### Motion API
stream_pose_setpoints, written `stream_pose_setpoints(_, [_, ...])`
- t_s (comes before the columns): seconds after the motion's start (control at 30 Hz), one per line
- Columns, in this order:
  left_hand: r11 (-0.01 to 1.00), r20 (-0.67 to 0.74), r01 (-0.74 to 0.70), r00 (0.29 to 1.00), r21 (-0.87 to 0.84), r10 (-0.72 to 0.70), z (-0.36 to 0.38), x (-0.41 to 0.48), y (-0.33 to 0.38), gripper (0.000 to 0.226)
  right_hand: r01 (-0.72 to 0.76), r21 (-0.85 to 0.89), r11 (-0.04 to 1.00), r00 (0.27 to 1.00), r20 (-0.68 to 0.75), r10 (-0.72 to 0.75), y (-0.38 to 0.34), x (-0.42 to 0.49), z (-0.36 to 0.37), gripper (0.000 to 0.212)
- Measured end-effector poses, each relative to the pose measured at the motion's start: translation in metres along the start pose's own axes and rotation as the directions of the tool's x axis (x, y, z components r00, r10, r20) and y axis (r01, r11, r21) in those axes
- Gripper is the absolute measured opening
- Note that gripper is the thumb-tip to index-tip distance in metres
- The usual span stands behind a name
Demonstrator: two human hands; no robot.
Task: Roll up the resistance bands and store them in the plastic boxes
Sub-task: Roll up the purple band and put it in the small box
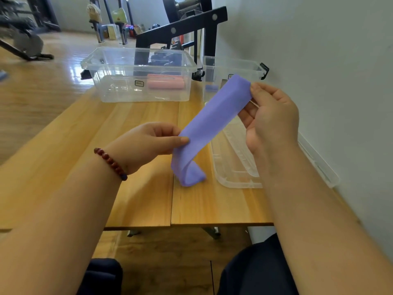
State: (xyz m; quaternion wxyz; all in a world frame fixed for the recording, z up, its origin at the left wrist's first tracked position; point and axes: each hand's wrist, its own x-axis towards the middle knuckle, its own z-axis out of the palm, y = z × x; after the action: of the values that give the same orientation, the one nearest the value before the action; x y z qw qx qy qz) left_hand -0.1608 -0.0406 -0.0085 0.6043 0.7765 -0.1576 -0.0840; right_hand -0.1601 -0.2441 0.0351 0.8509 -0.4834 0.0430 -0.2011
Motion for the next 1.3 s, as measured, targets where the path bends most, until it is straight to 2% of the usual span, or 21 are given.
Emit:
stream_pose_setpoints(0.07, [1.000, -0.025, 0.002, 1.000, -0.005, -0.002, -0.004, -0.001, -0.001, 0.056, 0.014, -0.001, 1.000, 0.999, -0.031, -0.014, 0.001, 0.001, -0.001, 0.014])
stream_pose_setpoints(0.13, [1.000, -0.056, 0.017, 0.998, -0.003, -0.017, -0.005, -0.002, -0.001, 0.060, 0.027, -0.017, 0.999, 0.998, -0.057, -0.028, 0.003, 0.002, -0.001, 0.014])
stream_pose_setpoints(0.27, [0.995, -0.138, 0.096, 0.986, 0.036, -0.090, -0.007, -0.001, -0.002, 0.036, 0.039, -0.043, 0.998, 0.993, -0.114, -0.044, 0.008, 0.006, -0.004, 0.015])
stream_pose_setpoints(0.37, [0.981, -0.141, 0.183, 0.975, 0.058, -0.174, -0.014, 0.000, -0.007, 0.029, 0.024, -0.103, 0.994, 0.988, -0.151, -0.040, 0.017, 0.011, -0.008, 0.018])
stream_pose_setpoints(0.47, [0.915, -0.225, 0.281, 0.949, 0.289, -0.221, -0.025, 0.000, -0.017, 0.026, -0.007, -0.152, 0.988, 0.978, -0.205, -0.024, 0.023, 0.017, -0.015, 0.018])
stream_pose_setpoints(0.5, [0.906, -0.244, 0.296, 0.943, 0.302, -0.227, -0.027, -0.001, -0.018, 0.026, -0.022, -0.154, 0.988, 0.976, -0.218, -0.012, 0.024, 0.019, -0.017, 0.018])
stream_pose_setpoints(0.7, [0.949, -0.278, 0.254, 0.940, 0.186, -0.197, -0.035, -0.006, -0.017, 0.025, -0.102, -0.162, 0.981, 0.955, -0.293, 0.051, 0.035, 0.022, -0.029, 0.021])
stream_pose_setpoints(0.87, [0.962, -0.263, 0.274, 0.929, 0.020, -0.259, -0.031, -0.010, -0.018, 0.023, -0.108, -0.221, 0.969, 0.947, -0.321, 0.032, 0.039, 0.026, -0.034, 0.018])
stream_pose_setpoints(0.97, [0.942, -0.143, 0.286, 0.939, -0.177, -0.312, -0.040, -0.016, -0.018, 0.051, -0.109, -0.198, 0.974, 0.938, -0.346, 0.034, 0.039, 0.030, -0.037, 0.015])
stream_pose_setpoints(1.03, [0.919, -0.079, 0.284, 0.946, -0.274, -0.316, -0.045, -0.018, -0.018, 0.061, -0.101, -0.138, 0.985, 0.934, -0.355, 0.046, 0.038, 0.030, -0.037, 0.014])
stream_pose_setpoints(1.13, [0.900, -0.136, 0.255, 0.938, -0.354, -0.319, -0.043, -0.018, -0.017, 0.037, -0.094, -0.100, 0.991, 0.927, -0.372, 0.050, 0.036, 0.029, -0.037, 0.016])
stream_pose_setpoints(1.3, [0.947, -0.325, 0.259, 0.894, -0.189, -0.309, -0.038, -0.014, -0.021, 0.020, -0.100, -0.136, 0.986, 0.923, -0.383, 0.040, 0.037, 0.029, -0.037, 0.017])
